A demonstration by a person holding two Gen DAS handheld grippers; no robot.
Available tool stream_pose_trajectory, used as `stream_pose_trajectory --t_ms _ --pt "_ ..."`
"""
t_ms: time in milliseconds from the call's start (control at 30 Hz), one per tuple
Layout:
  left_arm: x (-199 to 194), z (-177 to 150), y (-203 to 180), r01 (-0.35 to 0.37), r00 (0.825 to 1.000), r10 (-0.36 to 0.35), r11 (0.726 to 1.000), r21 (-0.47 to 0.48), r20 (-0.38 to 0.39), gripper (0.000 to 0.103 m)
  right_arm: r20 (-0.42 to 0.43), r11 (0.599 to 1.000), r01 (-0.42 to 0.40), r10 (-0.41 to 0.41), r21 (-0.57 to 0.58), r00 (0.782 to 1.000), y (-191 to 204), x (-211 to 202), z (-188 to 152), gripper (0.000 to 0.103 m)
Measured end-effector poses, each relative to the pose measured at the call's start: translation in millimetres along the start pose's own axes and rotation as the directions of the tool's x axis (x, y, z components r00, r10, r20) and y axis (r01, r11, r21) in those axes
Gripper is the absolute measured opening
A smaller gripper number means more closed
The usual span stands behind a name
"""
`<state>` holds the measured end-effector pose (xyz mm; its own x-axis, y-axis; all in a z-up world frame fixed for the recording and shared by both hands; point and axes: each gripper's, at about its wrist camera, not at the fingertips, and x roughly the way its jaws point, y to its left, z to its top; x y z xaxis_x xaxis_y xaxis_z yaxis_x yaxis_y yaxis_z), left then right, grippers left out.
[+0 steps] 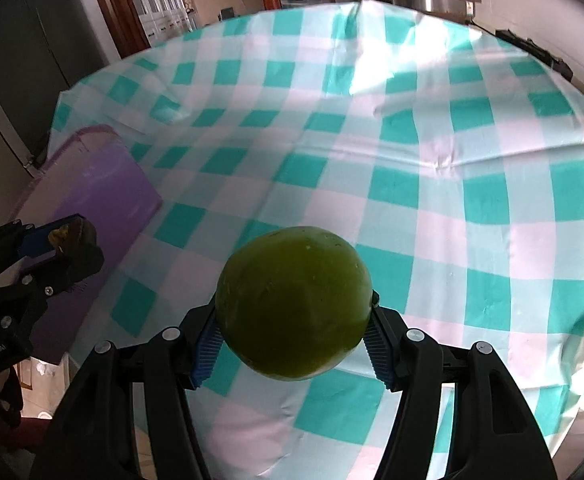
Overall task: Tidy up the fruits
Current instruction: 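Carry the green fruit and chestnut over the white box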
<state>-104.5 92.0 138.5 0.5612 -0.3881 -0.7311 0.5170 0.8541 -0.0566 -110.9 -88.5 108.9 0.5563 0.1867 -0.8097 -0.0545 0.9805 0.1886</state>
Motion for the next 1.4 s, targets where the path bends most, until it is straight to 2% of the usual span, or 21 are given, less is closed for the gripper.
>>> stream_pose_trajectory --t_ms 200,333,433,600,733,833,933,1033,1133,1233,1400 --pt "-48.9 0.6 25.5 -0.025 0.995 0.030 0.998 -0.060 0.092 0.043 0.035 0.995 -0.049 0.053 -0.088 0.998 43.8 -17.3 20.7 0.060" --pt "-78.9 -6.8 57.2 -0.070 0.987 0.089 0.987 -0.145 0.131 0.043 0.048 0.980 -0.102 0.112 -0.171 0.993 84.0 -24.2 34.6 0.060" --pt "-101.0 -16.9 86.4 -0.120 0.977 0.155 0.967 -0.224 0.147 0.043 0.049 0.960 -0.148 0.164 -0.237 0.985 117.1 -27.9 44.4 0.060" --pt "-134.4 -42.8 141.0 -0.210 0.952 0.275 0.904 -0.373 0.132 0.043 0.027 0.913 -0.223 0.247 -0.342 0.969 175.6 -28.6 53.9 0.060" --pt "-153.6 -63.0 183.6 -0.269 0.933 0.349 0.841 -0.469 0.091 0.043 -0.012 0.871 -0.274 0.295 -0.409 0.955 213.8 -23.9 57.8 0.060" --pt "-158.7 -76.9 213.7 -0.301 0.925 0.378 0.794 -0.527 0.040 0.043 -0.055 0.837 -0.319 0.330 -0.445 0.942 241.7 -17.7 60.4 0.060" --pt "-154.4 -86.9 236.2 -0.319 0.927 0.375 0.765 -0.560 -0.015 0.043 -0.123 0.795 -0.354 0.339 -0.492 0.933 269.1 -7.2 59.0 0.060" --pt "-141.8 -93.7 249.9 -0.334 0.933 0.350 0.765 -0.550 -0.080 0.043 -0.213 0.750 -0.389 0.326 -0.535 0.921 296.7 7.5 54.3 0.060" --pt "-124.4 -95.3 252.2 -0.364 0.929 0.344 0.784 -0.502 -0.137 0.043 -0.316 0.715 -0.420 0.284 -0.559 0.905 317.8 25.1 45.9 0.060" --pt "-101.0 -92.2 255.6 -0.393 0.919 0.333 0.813 -0.430 -0.210 0.043 -0.394 0.689 -0.434 0.228 -0.581 0.890 332.9 41.0 35.3 0.060" --pt "-72.0 -84.3 261.9 -0.415 0.897 0.315 0.842 -0.346 -0.310 0.043 -0.495 0.648 -0.447 0.123 -0.616 0.860 348.8 66.3 18.9 0.060"
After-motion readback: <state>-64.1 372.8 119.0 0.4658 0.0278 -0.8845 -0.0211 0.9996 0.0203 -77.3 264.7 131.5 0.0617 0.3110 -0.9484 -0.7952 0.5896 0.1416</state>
